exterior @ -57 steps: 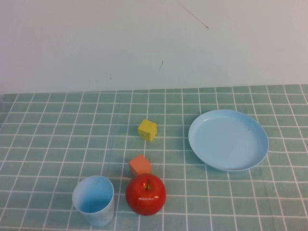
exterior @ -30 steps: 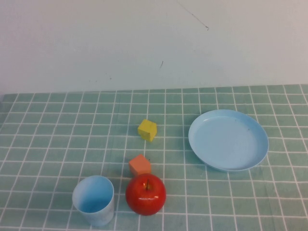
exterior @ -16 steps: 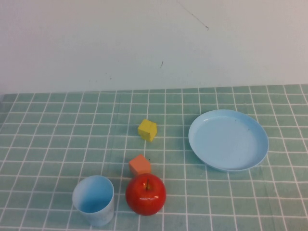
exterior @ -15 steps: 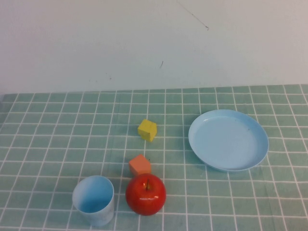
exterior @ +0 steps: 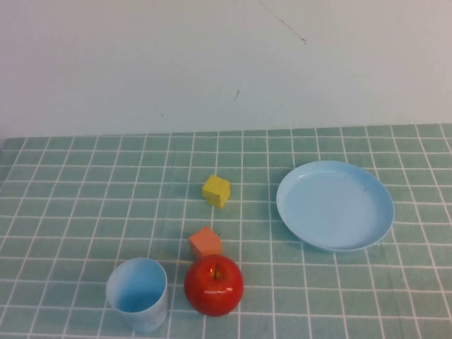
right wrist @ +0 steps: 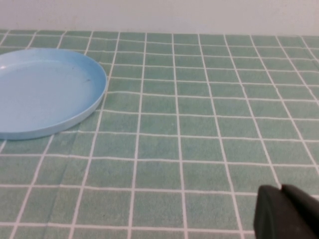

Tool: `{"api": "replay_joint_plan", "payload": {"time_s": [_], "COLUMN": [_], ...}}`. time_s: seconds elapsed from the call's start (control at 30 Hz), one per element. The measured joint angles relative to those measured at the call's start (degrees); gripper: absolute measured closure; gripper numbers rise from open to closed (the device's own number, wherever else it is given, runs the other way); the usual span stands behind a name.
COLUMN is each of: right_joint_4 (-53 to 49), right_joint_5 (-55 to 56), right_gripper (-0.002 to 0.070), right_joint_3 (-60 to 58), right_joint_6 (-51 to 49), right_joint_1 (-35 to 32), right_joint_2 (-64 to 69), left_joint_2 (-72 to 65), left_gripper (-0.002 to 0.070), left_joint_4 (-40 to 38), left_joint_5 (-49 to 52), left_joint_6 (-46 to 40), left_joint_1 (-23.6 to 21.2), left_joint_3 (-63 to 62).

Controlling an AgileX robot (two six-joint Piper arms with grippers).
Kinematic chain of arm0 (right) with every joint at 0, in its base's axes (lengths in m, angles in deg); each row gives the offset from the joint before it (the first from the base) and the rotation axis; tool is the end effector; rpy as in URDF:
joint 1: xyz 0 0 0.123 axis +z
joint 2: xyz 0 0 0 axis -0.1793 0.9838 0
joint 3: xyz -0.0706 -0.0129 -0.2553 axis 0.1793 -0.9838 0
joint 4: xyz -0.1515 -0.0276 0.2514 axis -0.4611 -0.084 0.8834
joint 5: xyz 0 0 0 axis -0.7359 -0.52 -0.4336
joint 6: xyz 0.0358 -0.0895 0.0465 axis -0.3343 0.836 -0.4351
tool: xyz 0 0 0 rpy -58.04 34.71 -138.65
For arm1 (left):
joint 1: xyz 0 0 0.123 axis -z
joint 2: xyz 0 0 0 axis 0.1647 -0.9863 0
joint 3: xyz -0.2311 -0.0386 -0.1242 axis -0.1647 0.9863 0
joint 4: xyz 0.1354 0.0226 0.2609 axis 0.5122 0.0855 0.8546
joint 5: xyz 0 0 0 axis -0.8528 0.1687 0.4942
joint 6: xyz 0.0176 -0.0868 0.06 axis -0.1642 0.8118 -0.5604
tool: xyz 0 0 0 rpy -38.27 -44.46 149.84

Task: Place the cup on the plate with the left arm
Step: Pick up the cup from the table

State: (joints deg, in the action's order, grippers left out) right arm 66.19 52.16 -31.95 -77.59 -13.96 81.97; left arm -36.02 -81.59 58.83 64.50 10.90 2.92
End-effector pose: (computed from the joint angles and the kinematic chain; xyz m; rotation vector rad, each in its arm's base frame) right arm 0.1318 -0.0094 0.1671 0.0105 1.8567 -0.0936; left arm 0.1078 -0.0022 0.3159 -0.0420 1.1980 -0.0965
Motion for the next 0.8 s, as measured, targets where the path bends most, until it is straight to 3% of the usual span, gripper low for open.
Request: {"api": "replay_joint_plan", "payload": {"time_s": [0.37, 0.63, 0.8], "right_joint_4": [0.00, 0.00, 0.00], "right_joint_5": [0.00, 0.00, 0.00], "right_gripper": [0.0678, 0.0678, 0.0678], "right_joint_3": [0.00, 0.00, 0.00], "right_joint_6": [0.00, 0.00, 0.00], "right_joint_1": [0.00, 0.00, 0.00], "right_joint_2": [0.00, 0.00, 0.00], "left_joint_2": [-18.74, -31.07, -42.46], "left_gripper": [0.0678, 0.0678, 0.0678], "left_joint_4": [-0.61, -5.02, -13.65], "left_joint_5": [20.27, 17.21, 30.85], "left_joint_6": [0.18, 2.29, 0.08], "left_joint_1": [-1.19, -1.19, -1.19], "left_joint_3": [-30.28, -32.14, -34.06]}}
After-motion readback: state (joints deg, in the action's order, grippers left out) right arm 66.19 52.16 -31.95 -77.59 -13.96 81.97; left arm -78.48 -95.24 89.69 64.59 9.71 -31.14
